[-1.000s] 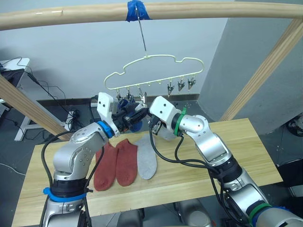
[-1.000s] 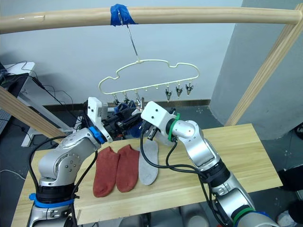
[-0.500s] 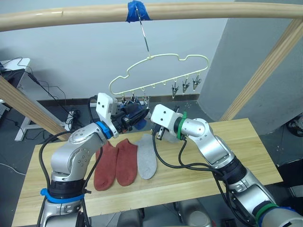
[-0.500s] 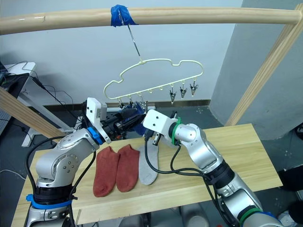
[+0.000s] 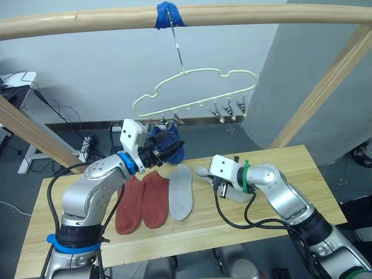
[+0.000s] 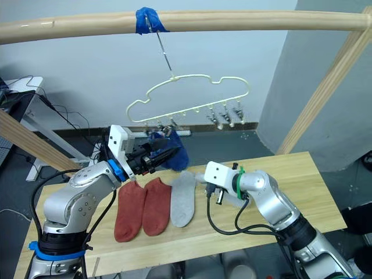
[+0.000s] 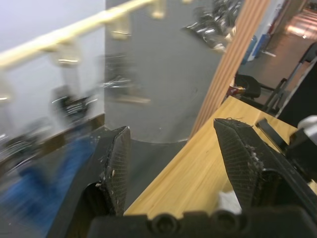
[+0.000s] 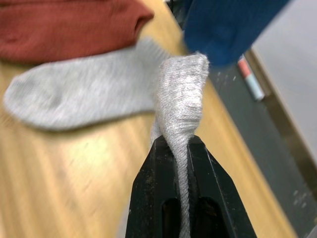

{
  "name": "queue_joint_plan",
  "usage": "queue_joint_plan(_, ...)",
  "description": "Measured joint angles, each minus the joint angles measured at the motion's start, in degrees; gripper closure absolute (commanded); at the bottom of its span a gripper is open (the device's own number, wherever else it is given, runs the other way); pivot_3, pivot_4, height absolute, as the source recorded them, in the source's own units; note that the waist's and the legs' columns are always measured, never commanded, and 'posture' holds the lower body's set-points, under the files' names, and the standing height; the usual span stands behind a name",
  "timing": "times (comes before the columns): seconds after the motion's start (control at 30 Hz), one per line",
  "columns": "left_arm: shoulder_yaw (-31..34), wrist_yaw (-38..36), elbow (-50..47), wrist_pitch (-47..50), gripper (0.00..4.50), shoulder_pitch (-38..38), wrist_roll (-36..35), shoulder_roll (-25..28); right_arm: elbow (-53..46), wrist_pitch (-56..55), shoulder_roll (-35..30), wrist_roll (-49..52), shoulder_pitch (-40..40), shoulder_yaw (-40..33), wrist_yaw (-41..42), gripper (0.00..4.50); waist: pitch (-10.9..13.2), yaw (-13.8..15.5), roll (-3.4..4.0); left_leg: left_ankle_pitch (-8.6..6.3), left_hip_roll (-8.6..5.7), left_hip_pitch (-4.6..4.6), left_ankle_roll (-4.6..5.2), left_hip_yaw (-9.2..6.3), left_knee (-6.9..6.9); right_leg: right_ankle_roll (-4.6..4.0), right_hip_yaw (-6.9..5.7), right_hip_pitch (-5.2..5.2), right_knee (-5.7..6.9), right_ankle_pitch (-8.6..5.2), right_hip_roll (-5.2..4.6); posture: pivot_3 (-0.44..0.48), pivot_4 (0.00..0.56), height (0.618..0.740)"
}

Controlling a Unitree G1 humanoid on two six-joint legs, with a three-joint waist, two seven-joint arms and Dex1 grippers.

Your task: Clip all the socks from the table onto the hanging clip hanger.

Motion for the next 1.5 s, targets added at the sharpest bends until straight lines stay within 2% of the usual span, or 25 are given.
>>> queue_joint_plan(0.17, -0.31, -0.09, -0.55, -0.24, 1.54, 0.05, 0.34, -0.09, 1.08, 1.75, 1.37, 1.09, 1.12, -1.16, -1.67, 4.5, 0.0, 0.18, 0.0, 0.03, -0.01, -0.01, 0.03, -0.06, 0.01, 0.0, -0.01, 0.0, 0.07, 0.0, 0.24, -0.236, 0.21, 0.74)
queue_joint_plan(0.2, -0.34, -0.04, -0.57, -0.3, 1.5, 0.09, 0.41, -0.09, 2.07, 1.73, 1.42, 1.11, 1.88, -1.17, -2.14, 3.97, 0.0, 0.2, 0.0, 0.03, -0.02, -0.02, 0.03, -0.04, 0.01, 0.0, 0.0, 0.0, 0.05, 0.0, 0.23, -0.236, 0.21, 0.74)
queue_joint_plan(0.23, -0.34, 0.07, -0.58, -0.44, 1.5, 0.2, 0.55, -0.12, 3.35, 1.71, 1.46, 1.14, 2.63, -1.17, -2.48, 3.8, 0.0, 0.22, 0.0, 0.03, -0.03, -0.03, 0.03, -0.03, 0.01, 0.0, 0.0, 0.0, 0.02, 0.0, 0.21, -0.233, 0.21, 0.74)
queue_joint_plan(0.5, -1.35, 2.63, -1.5, -4.61, 1.5, 1.92, 4.74, -2.35, 4.4, 1.97, 2.64, 3.46, 4.35, -4.6, -4.34, 1.08, 0.0, 0.26, 0.0, 0.03, -0.02, -0.04, 0.03, -0.04, 0.0, 0.0, -0.01, 0.0, 0.01, 0.0, 0.19, -0.232, 0.214, 0.74)
queue_joint_plan(0.83, -5.36, 12.14, -1.87, -15.51, 1.5, 4.3, 16.53, -11.2, -10.94, 0.54, -1.81, 11.05, 4.49, -13.32, -1.09, 1.08, 0.0, 0.78, -0.01, 0.02, -0.03, -0.08, 0.04, -0.03, -0.02, 0.0, -0.01, 0.04, -0.11, 0.0, 0.19, -0.235, 0.223, 0.74)
queue_joint_plan(0.93, -5.7, 15.44, -1.86, -18.36, 2.07, 4.76, 19.28, -14.24, -13.85, 0.61, -3.33, 13.38, 5.13, -14.83, -0.57, 1.05, 0.0, 0.85, -0.01, 0.02, -0.04, -0.06, 0.04, -0.03, -0.01, 0.0, -0.01, 0.08, -0.12, 0.0, 0.19, -0.245, 0.227, 0.74)
queue_joint_plan(1.03, -5.8, 18.07, -1.24, -20.46, 2.91, 5.04, 22.21, -15.8, -15.57, 1.18, -4.34, 15.65, 5.72, -16.04, -0.04, 1.05, 0.01, 0.88, -0.02, 0.03, -0.03, -0.05, 0.04, -0.03, 0.0, 0.0, -0.01, 0.08, -0.11, 0.0, 0.23, -0.245, 0.227, 0.74)
queue_joint_plan(1.47, -6.59, 21.59, 2.53, -23.5, 2.91, 3.52, 26.62, -19.2, -18.32, 4.85, -5.64, 21.65, 4.88, -19.72, -1.7, 1.05, 0.02, 1.71, -0.03, 0.03, -0.05, -0.05, 0.05, -0.03, -0.02, 0.0, -0.05, 0.16, -0.22, 0.0, 0.25, -0.254, 0.233, 0.74)
queue_joint_plan(1.5, -6.59, 21.66, 3.0, -23.72, 2.74, 3.19, 26.68, -19.29, -18.65, 5.11, -5.74, 21.9, 4.87, -19.72, -1.97, 1.05, 0.02, 1.76, -0.04, 0.03, -0.05, -0.05, 0.05, -0.03, -0.02, 0.0, -0.05, 0.16, -0.22, 0.0, 0.25, -0.254, 0.233, 0.74)
